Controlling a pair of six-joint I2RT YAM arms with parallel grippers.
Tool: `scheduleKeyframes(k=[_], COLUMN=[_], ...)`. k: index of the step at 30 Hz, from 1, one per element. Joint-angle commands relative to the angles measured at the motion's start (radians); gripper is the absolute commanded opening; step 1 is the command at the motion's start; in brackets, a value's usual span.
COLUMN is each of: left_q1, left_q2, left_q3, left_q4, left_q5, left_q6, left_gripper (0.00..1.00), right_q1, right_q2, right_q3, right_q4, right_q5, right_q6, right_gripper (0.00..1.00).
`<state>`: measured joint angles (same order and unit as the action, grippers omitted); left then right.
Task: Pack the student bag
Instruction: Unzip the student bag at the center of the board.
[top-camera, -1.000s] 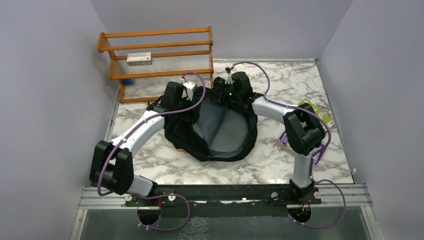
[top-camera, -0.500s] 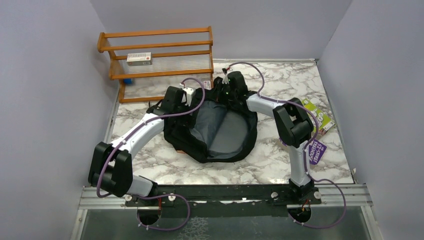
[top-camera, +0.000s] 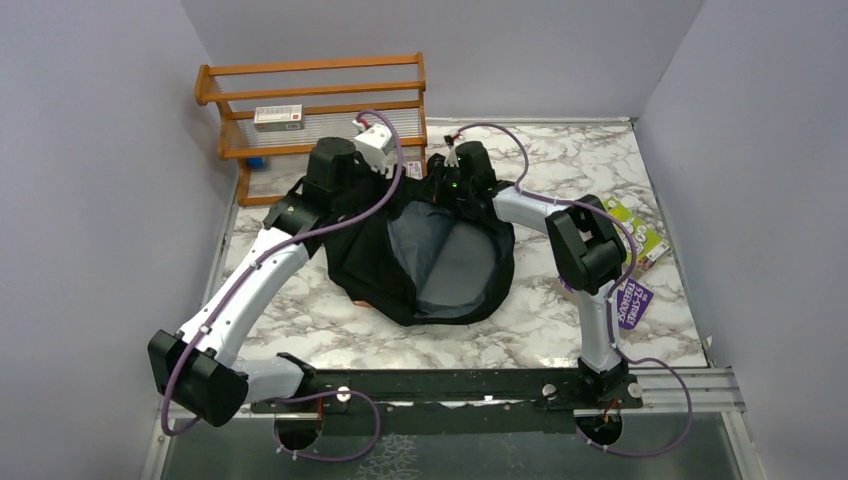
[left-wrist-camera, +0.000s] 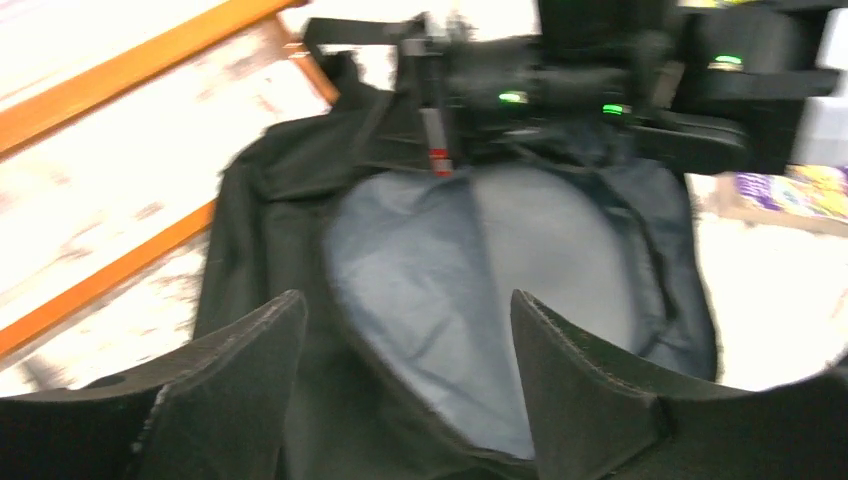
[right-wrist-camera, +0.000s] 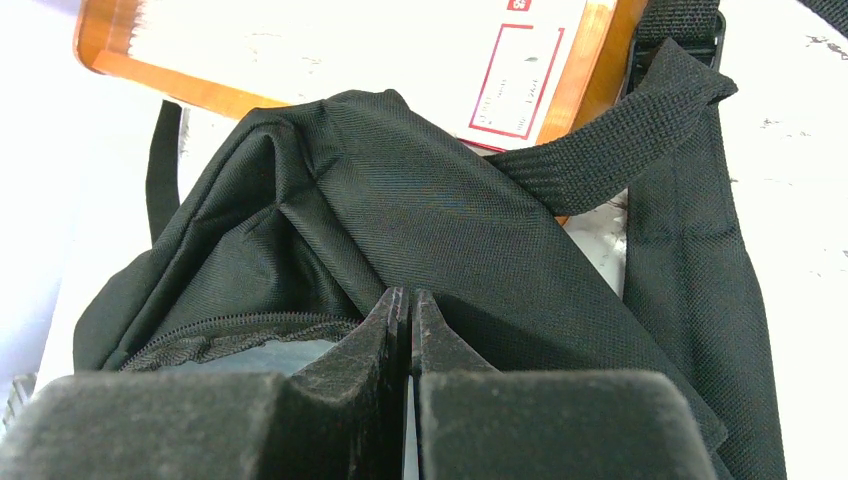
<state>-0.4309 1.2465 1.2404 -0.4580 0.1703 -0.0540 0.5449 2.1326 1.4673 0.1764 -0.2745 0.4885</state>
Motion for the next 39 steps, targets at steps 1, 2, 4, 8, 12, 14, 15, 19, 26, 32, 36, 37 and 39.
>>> scheduleKeyframes(k=[1,2,4,8,12,14,15,19,26,32,36,37,39], left_q1=[-0.185,-0.237,-0.302,-0.347,-0.349,-0.349,-0.348,-0.348,-0.348,-0.348,-0.348,-0.348,-0.348], left_q2=[-0.003,-0.004,-0.002,-0.012,-0.068,-0.108,-0.121,-0.137,-0.206,-0.140,-0.169,-0.189,-0.227], left_q3=[-0.073,-0.102,-0.171,-0.316,-0.417,-0.471,-0.497,-0.547,-0.679,-0.742,-0.716,-0.703,-0.667], left_q4=[0.055,0.079,0.120,0.180,0.152,0.143,0.138,0.088,0.143,0.239,0.255,0.256,0.249], left_q5=[0.087,0.079,0.063,0.002,-0.155,-0.255,-0.293,-0.372,-0.393,-0.407,-0.407,-0.405,-0.398], left_q6=[-0.078,-0.095,-0.142,-0.236,-0.327,-0.360,-0.376,-0.426,-0.523,-0.523,-0.508,-0.499,-0.471], left_gripper=[0.64,0.60,0.52,0.42,0.39,0.38,0.38,0.37,0.26,0.24,0.24,0.25,0.30], right_q1=[0.000,0.000,0.000,0.000,0.000,0.000,0.000,0.000,0.000,-0.001,-0.004,-0.004,-0.004], right_q2=[0.016,0.015,0.015,0.013,0.008,0.004,0.002,-0.007,-0.006,-0.046,-0.101,-0.121,-0.170], right_q3=[0.021,0.021,0.021,0.017,0.010,0.006,0.003,-0.006,-0.014,-0.077,-0.085,-0.085,-0.089], right_q4=[-0.018,-0.019,-0.022,-0.022,-0.024,-0.024,-0.023,-0.021,-0.022,0.047,0.056,0.055,0.047], right_q5=[-0.022,-0.023,-0.023,-0.025,-0.021,-0.016,-0.016,-0.016,-0.017,-0.048,-0.105,-0.118,-0.135], right_q6=[-0.009,-0.008,-0.008,-0.005,-0.008,-0.010,-0.010,-0.008,-0.012,-0.015,-0.032,-0.040,-0.060], right_gripper=[0.09,0.09,0.09,0.09,0.09,0.09,0.09,0.09,0.09,0.09,0.10,0.11,0.13])
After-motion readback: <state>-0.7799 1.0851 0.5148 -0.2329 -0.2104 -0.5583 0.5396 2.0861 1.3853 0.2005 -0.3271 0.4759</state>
